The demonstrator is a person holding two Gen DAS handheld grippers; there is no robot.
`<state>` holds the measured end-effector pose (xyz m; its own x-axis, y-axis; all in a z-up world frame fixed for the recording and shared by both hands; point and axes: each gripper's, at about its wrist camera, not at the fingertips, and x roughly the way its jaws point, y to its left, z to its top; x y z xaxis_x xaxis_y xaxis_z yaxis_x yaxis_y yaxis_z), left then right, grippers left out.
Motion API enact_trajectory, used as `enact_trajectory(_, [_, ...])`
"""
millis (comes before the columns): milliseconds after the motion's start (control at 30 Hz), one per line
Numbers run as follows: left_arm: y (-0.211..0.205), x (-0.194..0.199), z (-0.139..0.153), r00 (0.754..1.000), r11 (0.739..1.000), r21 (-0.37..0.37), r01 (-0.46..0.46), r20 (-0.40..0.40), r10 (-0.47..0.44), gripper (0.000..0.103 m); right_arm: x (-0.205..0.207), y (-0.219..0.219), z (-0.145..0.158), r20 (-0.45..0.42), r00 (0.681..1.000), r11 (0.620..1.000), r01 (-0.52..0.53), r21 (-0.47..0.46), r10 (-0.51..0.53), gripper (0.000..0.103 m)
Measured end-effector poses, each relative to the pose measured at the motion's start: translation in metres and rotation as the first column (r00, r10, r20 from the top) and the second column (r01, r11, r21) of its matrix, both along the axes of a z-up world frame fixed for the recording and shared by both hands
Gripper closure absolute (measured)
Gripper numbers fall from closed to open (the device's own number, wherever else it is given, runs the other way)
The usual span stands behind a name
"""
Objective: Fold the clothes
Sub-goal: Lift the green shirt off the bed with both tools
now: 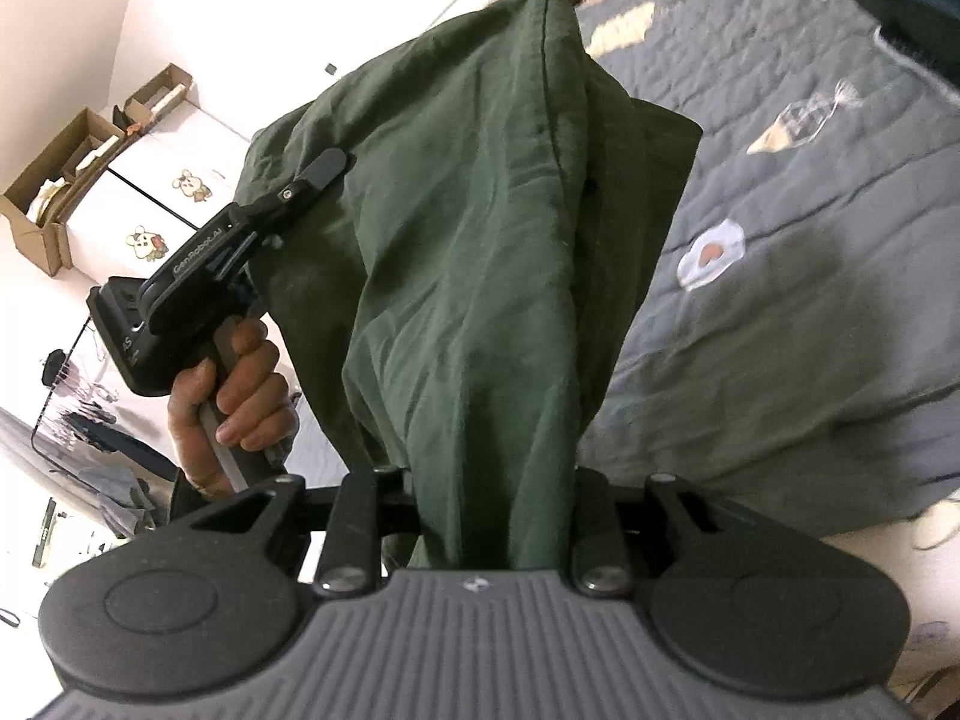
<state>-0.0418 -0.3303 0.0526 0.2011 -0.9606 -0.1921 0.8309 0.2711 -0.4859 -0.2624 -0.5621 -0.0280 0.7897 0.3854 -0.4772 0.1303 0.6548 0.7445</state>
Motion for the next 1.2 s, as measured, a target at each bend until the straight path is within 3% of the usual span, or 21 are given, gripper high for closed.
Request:
enact_trajectory(300, [-0.058, -0.038, 0.004, 1.0, 0.999, 0.031, 0.012, 0.015, -0.013, 0.091, -0.034, -0.053, -0.007, 0.006, 1.0, 1.0, 0.021, 0.018, -0.021, 0.078])
enact_trajectory(733, [-0.128, -0.063, 0.005, 1.0, 0.996, 0.093, 0.006, 0.022, -0.008, 0.091, -0.069, -0.114, -0.003, -0.003, 1.0, 1.0, 0.017, 0.024, -0.017, 0.078])
enact_trajectory(1200, [-0.159, -0.111, 0.04, 0.994, 0.995, 0.042, -0.09, 0.068, 0.087, 0.091, -0.091, -0.171, 0.031, 0.028, 0.996, 0.996, -0.088, -0.031, 0.089, 0.078])
